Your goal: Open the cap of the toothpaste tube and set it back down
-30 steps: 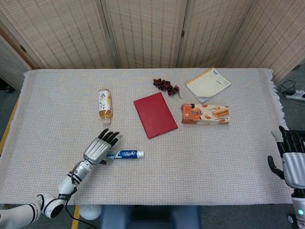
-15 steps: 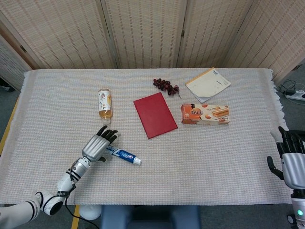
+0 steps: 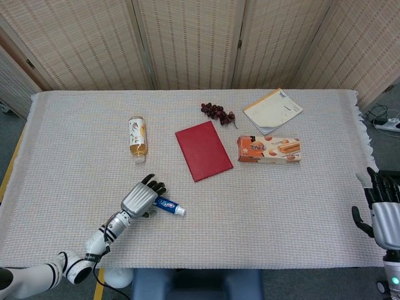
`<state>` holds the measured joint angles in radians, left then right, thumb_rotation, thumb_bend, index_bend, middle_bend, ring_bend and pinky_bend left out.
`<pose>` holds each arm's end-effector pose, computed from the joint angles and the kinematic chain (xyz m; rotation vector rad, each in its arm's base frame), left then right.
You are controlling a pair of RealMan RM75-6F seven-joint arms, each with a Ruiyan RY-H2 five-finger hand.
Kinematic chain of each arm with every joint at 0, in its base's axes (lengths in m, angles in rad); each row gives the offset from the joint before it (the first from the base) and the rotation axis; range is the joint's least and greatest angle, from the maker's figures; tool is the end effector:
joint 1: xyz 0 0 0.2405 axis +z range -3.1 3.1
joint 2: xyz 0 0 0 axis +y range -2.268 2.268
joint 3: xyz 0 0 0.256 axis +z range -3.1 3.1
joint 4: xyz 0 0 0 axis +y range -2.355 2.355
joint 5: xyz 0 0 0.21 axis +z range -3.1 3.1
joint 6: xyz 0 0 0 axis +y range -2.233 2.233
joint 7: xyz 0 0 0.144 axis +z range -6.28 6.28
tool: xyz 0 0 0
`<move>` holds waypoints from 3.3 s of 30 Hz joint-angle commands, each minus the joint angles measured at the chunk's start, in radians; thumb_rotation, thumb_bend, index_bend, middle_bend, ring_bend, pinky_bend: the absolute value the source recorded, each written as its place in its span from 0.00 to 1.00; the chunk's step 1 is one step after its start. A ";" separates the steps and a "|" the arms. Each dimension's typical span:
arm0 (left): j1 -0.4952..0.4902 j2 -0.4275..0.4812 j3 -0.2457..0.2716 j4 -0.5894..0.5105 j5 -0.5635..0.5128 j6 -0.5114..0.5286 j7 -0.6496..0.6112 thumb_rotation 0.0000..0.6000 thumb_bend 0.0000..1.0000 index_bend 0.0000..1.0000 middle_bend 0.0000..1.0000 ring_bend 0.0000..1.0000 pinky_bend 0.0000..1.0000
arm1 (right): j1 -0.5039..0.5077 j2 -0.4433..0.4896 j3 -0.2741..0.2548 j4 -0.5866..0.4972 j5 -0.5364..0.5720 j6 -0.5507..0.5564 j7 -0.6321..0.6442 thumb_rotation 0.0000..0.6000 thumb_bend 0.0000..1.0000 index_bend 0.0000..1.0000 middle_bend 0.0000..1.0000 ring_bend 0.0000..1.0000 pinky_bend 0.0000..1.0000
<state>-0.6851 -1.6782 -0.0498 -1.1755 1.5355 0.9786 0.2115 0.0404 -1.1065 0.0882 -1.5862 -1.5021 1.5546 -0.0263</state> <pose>-0.1807 0.3188 -0.0579 -2.1210 -0.6175 -0.8847 -0.3171 -0.1747 0.1802 1.3192 -0.7996 0.8940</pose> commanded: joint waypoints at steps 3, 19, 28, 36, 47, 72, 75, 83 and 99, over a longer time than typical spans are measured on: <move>-0.006 -0.012 0.002 0.017 -0.007 -0.001 0.022 1.00 0.24 0.35 0.33 0.34 0.18 | -0.002 -0.001 0.000 0.006 0.000 0.002 0.007 1.00 0.51 0.00 0.00 0.02 0.00; -0.008 -0.023 0.016 0.040 -0.008 0.016 0.022 1.00 0.28 0.41 0.39 0.40 0.22 | -0.004 -0.008 0.000 0.020 0.004 0.000 0.020 1.00 0.51 0.00 0.00 0.02 0.00; -0.003 -0.050 0.033 0.100 0.017 0.048 -0.034 1.00 0.39 0.51 0.49 0.46 0.26 | -0.007 -0.007 0.002 0.021 0.008 0.000 0.024 1.00 0.51 0.00 0.00 0.02 0.00; 0.007 -0.060 0.051 0.150 0.037 0.077 -0.159 1.00 0.48 0.65 0.63 0.59 0.35 | -0.006 -0.005 0.001 0.014 -0.001 0.005 0.020 1.00 0.51 0.00 0.00 0.02 0.00; 0.011 -0.002 0.035 0.098 0.073 0.170 -0.337 1.00 0.58 0.74 0.71 0.67 0.43 | 0.052 0.022 -0.003 -0.033 -0.084 -0.039 0.021 1.00 0.51 0.00 0.00 0.03 0.00; -0.046 0.317 -0.102 -0.574 0.005 0.148 -0.251 1.00 0.64 0.78 0.74 0.70 0.42 | 0.422 -0.090 0.070 -0.310 -0.305 -0.328 -0.090 1.00 0.51 0.00 0.00 0.01 0.00; -0.048 0.327 -0.106 -0.600 -0.003 0.141 -0.246 1.00 0.65 0.78 0.74 0.70 0.42 | 0.442 -0.119 0.076 -0.308 -0.299 -0.336 -0.110 1.00 0.51 0.00 0.00 0.00 0.00; -0.048 0.342 -0.105 -0.644 -0.010 0.135 -0.236 1.00 0.66 0.78 0.74 0.70 0.42 | 0.492 -0.161 0.097 -0.316 -0.269 -0.364 -0.141 1.00 0.51 0.00 0.00 0.00 0.00; -0.041 0.365 -0.104 -0.657 0.005 0.146 -0.260 1.00 0.67 0.78 0.75 0.71 0.41 | 0.538 -0.181 0.103 -0.316 -0.208 -0.387 -0.192 1.00 0.51 0.00 0.00 0.00 0.00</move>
<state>-0.7267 -1.3135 -0.1538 -1.8321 1.5397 1.1238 -0.0478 0.5758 -1.2858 0.1912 -1.9032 -1.7120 1.1677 -0.2151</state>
